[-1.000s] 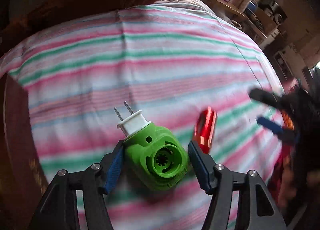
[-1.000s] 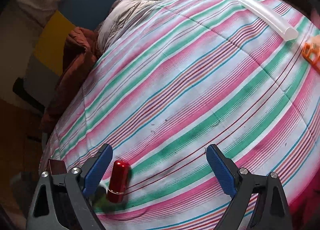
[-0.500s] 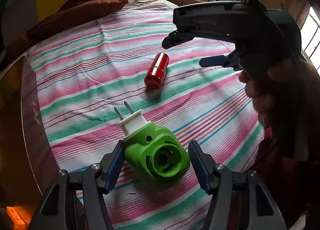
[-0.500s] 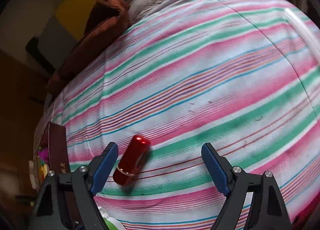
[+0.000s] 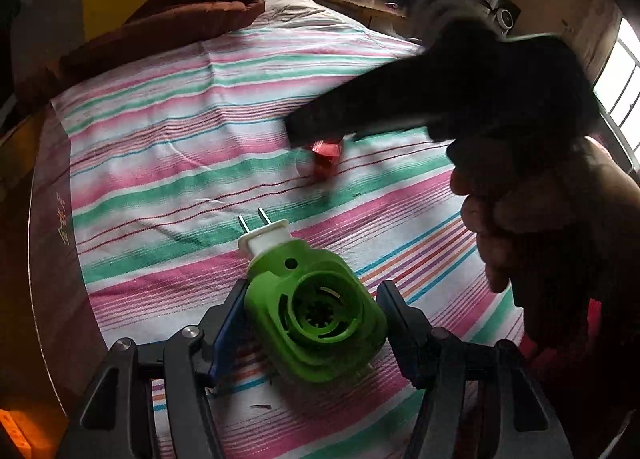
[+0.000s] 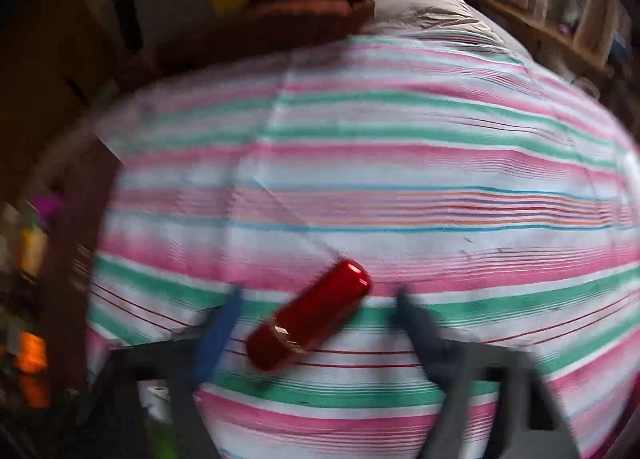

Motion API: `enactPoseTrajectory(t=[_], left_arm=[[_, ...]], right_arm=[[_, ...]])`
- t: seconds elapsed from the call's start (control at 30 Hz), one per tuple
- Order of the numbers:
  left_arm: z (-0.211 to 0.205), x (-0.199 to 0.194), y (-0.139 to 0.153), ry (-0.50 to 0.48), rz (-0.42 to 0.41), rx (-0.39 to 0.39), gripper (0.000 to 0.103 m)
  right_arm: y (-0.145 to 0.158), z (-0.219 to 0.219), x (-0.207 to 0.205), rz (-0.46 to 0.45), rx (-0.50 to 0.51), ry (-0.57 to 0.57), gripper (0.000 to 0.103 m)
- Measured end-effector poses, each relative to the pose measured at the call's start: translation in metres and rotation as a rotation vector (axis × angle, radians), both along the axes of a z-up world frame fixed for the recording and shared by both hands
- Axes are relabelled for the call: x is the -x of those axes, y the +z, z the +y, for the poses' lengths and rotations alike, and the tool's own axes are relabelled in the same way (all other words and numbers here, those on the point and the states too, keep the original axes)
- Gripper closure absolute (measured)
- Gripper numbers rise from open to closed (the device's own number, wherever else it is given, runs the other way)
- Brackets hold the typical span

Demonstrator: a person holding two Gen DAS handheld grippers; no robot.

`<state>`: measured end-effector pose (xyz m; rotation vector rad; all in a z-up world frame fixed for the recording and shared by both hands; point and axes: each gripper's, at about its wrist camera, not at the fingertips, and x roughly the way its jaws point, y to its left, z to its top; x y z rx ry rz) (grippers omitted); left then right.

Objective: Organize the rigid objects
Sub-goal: 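Grasp the green plug with the left tool while the right tool grasps the red cylinder, then lift the green plug with the left tool while the right tool holds the red cylinder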

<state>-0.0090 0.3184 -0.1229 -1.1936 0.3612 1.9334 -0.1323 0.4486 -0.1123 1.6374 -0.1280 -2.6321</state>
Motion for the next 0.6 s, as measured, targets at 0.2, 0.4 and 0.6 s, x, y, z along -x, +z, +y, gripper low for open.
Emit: enactPoseTrajectory(t=[0.2, 0.4, 0.6], left_arm=[[-0.001, -0.001, -0.003, 0.017, 0.036, -0.029, 0.039], [-0.001, -0.009, -0.006, 0.012, 0.087, 0.017, 0.039], [0.002, -0.010, -0.008, 0.028, 0.084, 0.026, 0.039]], right_arm=[[-0.001, 0.012, -0.001, -0.012, 0.008, -0.014, 0.077], [-0.002, 0.017, -0.003, -0.027, 0.040, 0.004, 0.076], [0.000, 0.012, -0.005, -0.015, 0.011, 0.031, 0.076]])
